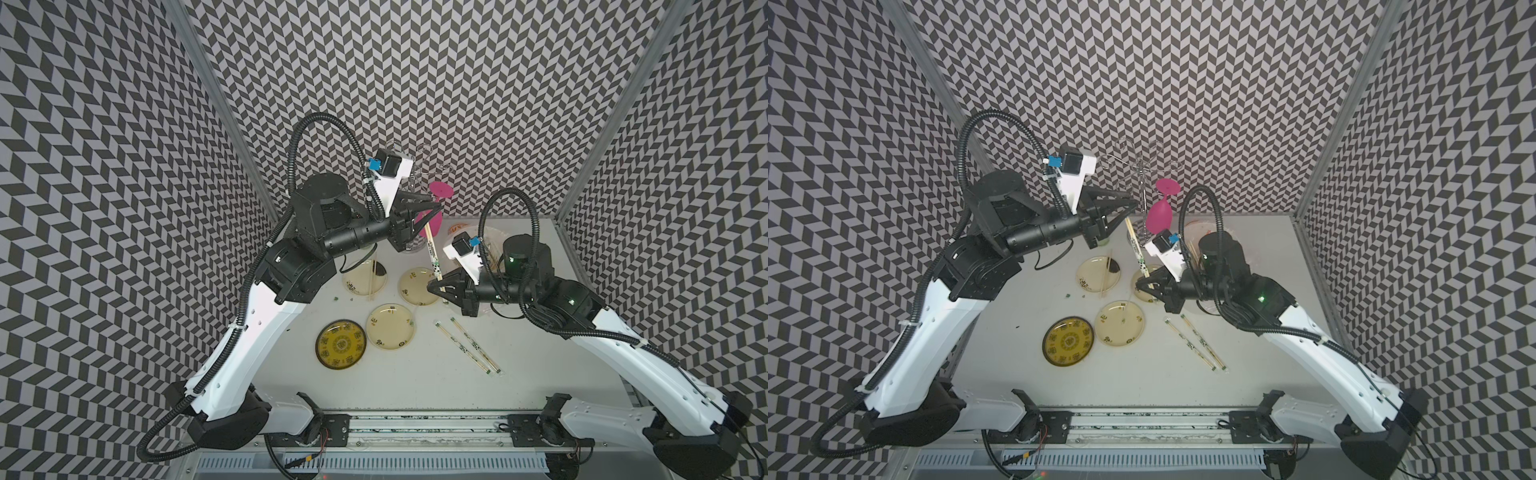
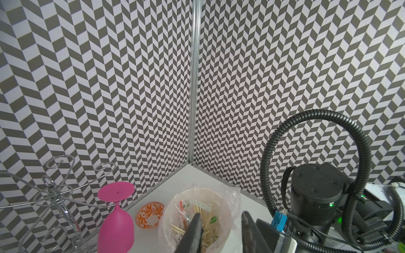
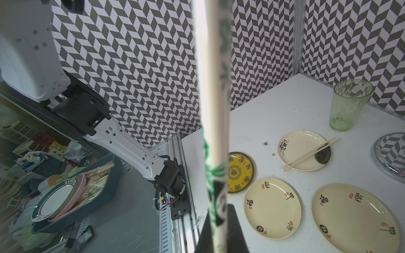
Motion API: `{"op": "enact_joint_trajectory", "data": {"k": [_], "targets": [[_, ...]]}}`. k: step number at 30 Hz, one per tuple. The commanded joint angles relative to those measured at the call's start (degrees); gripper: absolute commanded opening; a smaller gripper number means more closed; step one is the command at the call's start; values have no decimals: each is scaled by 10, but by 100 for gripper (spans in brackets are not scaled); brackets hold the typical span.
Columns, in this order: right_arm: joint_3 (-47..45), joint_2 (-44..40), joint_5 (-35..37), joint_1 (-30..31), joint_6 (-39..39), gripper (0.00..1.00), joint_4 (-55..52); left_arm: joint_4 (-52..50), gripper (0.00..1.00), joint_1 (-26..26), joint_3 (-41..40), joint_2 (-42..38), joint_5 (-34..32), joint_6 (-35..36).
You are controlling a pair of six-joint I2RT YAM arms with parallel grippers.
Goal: Remove the packaging of disposable chopsticks
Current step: Remove the packet bag from the disposable chopsticks.
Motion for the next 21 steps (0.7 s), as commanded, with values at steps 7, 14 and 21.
{"op": "enact_joint_trajectory", "data": {"k": [7,14,21], "targets": [[25,9,11,7,-15,0,7,-2,35,5,-10,-10,4,6],[24,6,19,8,-18,0,3,-2,22,5,-12,-10,9,8],[23,6,22,9,-16,0,2,3,0,6,-12,-11,16,7]]}}
